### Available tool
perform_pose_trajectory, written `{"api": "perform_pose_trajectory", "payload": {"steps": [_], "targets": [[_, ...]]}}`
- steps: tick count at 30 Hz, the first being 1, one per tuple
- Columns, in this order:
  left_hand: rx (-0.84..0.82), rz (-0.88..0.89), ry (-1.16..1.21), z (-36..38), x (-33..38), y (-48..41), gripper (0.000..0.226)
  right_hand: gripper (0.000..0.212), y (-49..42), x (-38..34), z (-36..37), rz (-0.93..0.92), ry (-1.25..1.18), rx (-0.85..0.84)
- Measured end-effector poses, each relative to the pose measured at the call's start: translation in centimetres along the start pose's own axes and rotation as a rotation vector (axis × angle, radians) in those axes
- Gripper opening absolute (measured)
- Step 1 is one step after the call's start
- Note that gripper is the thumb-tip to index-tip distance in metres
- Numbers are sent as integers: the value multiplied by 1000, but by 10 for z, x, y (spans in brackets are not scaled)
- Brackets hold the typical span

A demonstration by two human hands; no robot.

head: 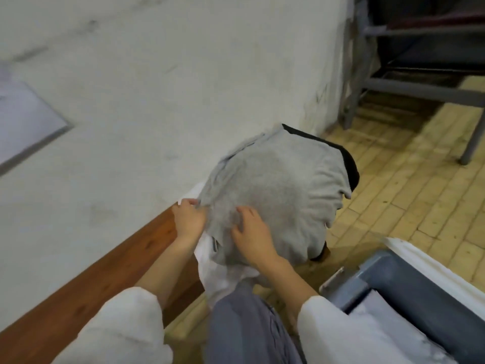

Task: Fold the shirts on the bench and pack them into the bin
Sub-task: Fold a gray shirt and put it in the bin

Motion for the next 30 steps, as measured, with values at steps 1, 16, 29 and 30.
{"api": "perform_pose_trajectory", "payload": {"steps": [1, 16, 29, 30], "targets": [[-110, -88, 61, 5, -14, -4, 26, 40, -2, 2, 8, 3, 71, -55], [-555, -759, 1237, 13, -14, 49, 34, 37, 8, -21, -14, 6, 135, 12], [-513, -479, 1363, -145, -125, 51, 35, 99, 18, -76, 78, 123, 620, -334], [-477, -474, 1384, -153, -142, 50, 39, 101, 25, -75, 96, 134, 630, -389]]}}
Point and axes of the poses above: each hand's wrist, its own y-axis away from the middle knuckle, its own z-axis out of the palm, x = y × z, the point moved 6 cm from there along -y, towards the middle knuckle, and after that the axes turned 13 degrees about -y, right-handed, at the moved point
